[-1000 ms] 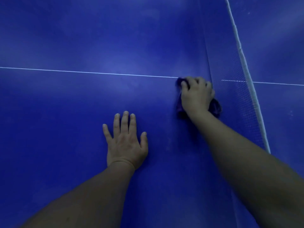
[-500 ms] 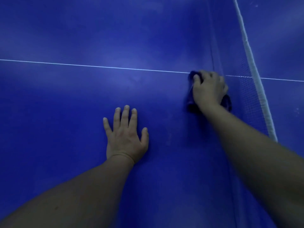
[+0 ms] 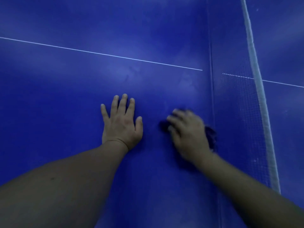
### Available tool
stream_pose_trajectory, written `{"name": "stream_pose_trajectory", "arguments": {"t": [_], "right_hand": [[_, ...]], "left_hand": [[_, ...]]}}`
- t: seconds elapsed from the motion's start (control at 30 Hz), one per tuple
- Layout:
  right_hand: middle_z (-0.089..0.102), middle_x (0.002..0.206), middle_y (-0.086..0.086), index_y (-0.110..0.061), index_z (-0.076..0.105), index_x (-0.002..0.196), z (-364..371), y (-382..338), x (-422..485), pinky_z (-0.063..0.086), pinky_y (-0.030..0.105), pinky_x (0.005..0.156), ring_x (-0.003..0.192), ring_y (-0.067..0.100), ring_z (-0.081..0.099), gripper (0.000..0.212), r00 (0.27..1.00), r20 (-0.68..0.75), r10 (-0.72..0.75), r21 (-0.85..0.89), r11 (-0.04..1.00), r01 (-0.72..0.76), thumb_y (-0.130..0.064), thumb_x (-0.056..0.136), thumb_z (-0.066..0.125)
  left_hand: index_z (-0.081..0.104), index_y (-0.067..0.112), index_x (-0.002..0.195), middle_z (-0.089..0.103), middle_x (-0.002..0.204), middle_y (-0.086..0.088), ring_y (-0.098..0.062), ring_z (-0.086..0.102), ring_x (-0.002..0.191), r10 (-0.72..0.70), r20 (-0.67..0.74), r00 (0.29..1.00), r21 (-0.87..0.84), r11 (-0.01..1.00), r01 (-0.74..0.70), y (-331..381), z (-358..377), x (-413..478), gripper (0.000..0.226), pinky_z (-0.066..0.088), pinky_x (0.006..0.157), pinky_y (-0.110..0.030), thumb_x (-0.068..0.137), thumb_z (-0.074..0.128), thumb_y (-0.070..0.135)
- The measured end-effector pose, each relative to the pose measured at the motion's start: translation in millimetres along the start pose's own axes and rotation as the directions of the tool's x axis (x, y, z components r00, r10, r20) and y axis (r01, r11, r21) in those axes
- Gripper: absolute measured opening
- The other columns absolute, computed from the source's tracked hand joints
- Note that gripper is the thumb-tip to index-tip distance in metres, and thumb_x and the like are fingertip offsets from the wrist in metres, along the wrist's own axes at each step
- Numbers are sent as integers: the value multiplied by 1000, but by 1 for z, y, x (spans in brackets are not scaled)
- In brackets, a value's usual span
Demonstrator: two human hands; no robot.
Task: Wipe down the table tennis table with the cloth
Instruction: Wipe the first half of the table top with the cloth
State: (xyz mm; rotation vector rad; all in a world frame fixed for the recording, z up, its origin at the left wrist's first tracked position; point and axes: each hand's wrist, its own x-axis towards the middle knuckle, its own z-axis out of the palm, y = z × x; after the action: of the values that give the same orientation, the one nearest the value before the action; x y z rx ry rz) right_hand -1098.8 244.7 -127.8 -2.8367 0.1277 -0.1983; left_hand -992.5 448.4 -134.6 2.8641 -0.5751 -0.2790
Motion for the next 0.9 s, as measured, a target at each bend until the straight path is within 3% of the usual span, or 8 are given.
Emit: {"name": "stream_pose_trajectory", "arguments": {"t": [0.1, 0.17, 0.37, 0.47, 0.53, 0.7, 0.8, 0.9], "right_hand": [[51, 147, 4, -20, 63, 130, 2, 22, 85, 30, 47, 112, 138, 33, 41, 35, 933, -76, 351, -53, 933, -355, -35, 101, 51], [47, 150, 0, -23, 59, 134, 9, 11, 114, 26, 46, 114, 141, 29, 36, 38, 900, -91, 427, -50, 900, -432, -36, 102, 46], [53, 145, 1, -25, 61, 133, 16, -63, -23, 32, 51, 110, 134, 34, 45, 39, 996, 36, 87, -8, 996, -87, -37, 97, 52], [59, 141, 2, -25, 67, 128, 6, -35, -32, 40, 53, 106, 128, 35, 53, 37, 994, 90, -59, -20, 998, 61, -38, 96, 56], [62, 138, 5, -22, 71, 124, 3, -13, 8, 41, 56, 104, 125, 38, 55, 34, 999, 30, -23, -28, 999, 24, -35, 94, 63], [47, 154, 0, -26, 63, 136, 14, -20, 78, 24, 48, 116, 144, 33, 35, 38, 946, 4, 323, 5, 946, -323, -36, 101, 54], [55, 146, 1, -24, 67, 128, 16, -50, 13, 34, 51, 108, 135, 35, 44, 33, 977, -23, 210, 25, 978, -209, -32, 97, 59], [57, 143, -2, -29, 68, 126, 6, -66, -54, 39, 53, 107, 131, 32, 50, 33, 995, 102, -4, 43, 999, 0, -39, 97, 56]], "left_hand": [[21, 18, 159, 11, 168, -3, -25, -1, 154, 0, -5, 1000, 8, 1000, 0, 0, 0, 1, 74, -7, 120, -61, 92, 19, 51], [21, 19, 159, 12, 168, -3, -25, 0, 154, -6, -12, 1000, 13, 1000, 6, 1, 2, 1, 73, -6, 120, -61, 92, 21, 50], [23, 19, 158, 14, 167, -4, -25, 2, 154, -16, -29, 999, 10, 1000, 16, -1, 5, 2, 66, -3, 120, -62, 98, 36, 43], [23, 20, 159, 14, 167, -4, -25, 3, 154, -26, -32, 999, 22, 999, 27, 1, 4, 0, 65, -2, 121, -61, 98, 37, 42], [22, 20, 159, 13, 167, -3, -25, 2, 154, -22, -23, 999, 31, 999, 23, 1, 4, 1, 66, -3, 121, -61, 98, 36, 42], [23, 20, 159, 13, 167, -3, -24, 1, 154, -25, -27, 999, 30, 999, 26, 1, 4, 1, 65, -3, 121, -61, 98, 36, 42], [24, 20, 158, 14, 167, -4, -25, 3, 154, -18, -30, 999, 15, 1000, 18, 0, 5, 1, 65, -3, 121, -61, 98, 39, 41], [24, 19, 158, 14, 167, -4, -25, 3, 154, -16, -34, 999, 14, 1000, 16, -1, 6, 1, 65, -2, 121, -62, 98, 35, 42]]}}
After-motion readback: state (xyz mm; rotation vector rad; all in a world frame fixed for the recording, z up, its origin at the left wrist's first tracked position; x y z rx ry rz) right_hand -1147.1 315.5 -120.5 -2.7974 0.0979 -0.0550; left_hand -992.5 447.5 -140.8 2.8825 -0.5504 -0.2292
